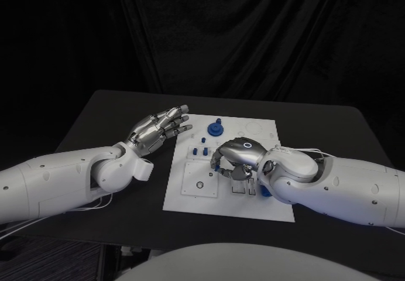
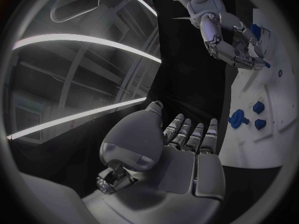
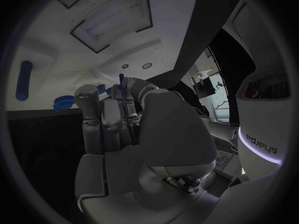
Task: Assemble the parts on the task board
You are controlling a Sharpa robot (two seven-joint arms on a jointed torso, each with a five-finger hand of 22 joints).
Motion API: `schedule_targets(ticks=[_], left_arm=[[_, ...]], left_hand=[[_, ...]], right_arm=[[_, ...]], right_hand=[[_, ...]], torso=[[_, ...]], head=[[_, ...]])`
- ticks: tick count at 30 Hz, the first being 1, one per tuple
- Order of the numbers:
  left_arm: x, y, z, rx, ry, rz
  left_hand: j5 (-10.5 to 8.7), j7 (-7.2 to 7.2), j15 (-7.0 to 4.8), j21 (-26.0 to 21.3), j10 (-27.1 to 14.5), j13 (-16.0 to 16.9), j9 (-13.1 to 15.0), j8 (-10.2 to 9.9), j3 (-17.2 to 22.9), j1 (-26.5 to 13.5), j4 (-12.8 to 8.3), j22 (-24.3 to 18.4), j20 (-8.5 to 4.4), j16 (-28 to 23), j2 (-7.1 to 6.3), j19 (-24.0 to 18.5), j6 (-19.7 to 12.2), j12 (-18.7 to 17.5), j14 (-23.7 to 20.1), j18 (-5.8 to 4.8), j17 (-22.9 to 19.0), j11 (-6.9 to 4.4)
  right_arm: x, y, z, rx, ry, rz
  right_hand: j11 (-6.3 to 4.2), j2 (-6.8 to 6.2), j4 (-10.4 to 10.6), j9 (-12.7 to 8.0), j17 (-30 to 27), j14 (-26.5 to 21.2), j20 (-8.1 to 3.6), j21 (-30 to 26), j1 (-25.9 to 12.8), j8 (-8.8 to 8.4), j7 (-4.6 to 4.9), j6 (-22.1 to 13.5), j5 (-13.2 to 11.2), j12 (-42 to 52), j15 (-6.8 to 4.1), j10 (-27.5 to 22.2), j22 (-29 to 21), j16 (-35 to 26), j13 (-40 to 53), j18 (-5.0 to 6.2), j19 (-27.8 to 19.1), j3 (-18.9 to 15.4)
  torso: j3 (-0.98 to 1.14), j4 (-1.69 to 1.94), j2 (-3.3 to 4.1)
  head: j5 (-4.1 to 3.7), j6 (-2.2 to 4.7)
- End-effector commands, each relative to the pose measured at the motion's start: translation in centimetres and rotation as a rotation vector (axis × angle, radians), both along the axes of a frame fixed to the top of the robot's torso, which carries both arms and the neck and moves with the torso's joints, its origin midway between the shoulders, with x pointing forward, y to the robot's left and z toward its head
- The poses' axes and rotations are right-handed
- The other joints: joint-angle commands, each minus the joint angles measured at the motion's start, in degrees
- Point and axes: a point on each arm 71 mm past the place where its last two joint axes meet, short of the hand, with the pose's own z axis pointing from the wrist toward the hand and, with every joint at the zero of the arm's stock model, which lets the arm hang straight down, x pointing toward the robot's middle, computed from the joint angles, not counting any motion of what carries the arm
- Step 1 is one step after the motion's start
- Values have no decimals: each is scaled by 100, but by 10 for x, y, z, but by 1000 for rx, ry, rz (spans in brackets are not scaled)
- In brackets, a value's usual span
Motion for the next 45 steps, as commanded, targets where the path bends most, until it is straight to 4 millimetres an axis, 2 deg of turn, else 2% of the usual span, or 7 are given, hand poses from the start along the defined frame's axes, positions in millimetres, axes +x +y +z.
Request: schedule_targets(ticks=[1,18,29,45], left_arm=[[0,1,7,-78,-75,34],[-1,1,5,-77,-67,30],[0,1,3,-77,-63,25],[-1,1,1,-75,-53,19]], left_hand=[[20,98,-34,-39,3,5,9,24,33,5,-3,-12,6,-10,-8,-40,30,31,-10,116,-4,31],[24,99,-11,-42,5,6,10,27,38,7,-5,-10,10,8,-7,-41,44,42,-5,132,0,31],[42,97,31,-39,-1,5,10,28,54,25,-31,0,29,37,-15,-29,46,45,6,145,5,14],[52,101,55,-33,-9,3,14,35,68,34,-43,16,37,51,-11,-13,77,39,11,143,7,4]], right_arm=[[0,2,-1,-6,-42,11],[-3,10,-7,0,-40,18],[-4,13,-13,-14,-21,18],[-5,14,-21,-25,-7,13]], right_hand=[[-4,-47,-48,9,15,8,2,1,5,-23,-24,-16,-5,-11,3,49,501,-6,-3,-75,-24,2],[-13,-42,-55,27,83,31,2,81,6,-24,-28,13,0,1,1,98,523,43,2,-90,4,5],[-18,-45,-56,33,91,36,1,93,0,-29,-31,18,-1,8,-2,121,525,52,5,-91,8,2],[-24,-47,-63,37,88,36,-1,95,2,-38,-35,16,3,14,-7,142,524,55,8,-89,8,2]], torso=[[-1,-1,2],[-3,-2,-1],[-4,-1,-3],[-2,-4,-2]], head=[[10,-1],[34,-1],[-23,-1],[-13,-1]])
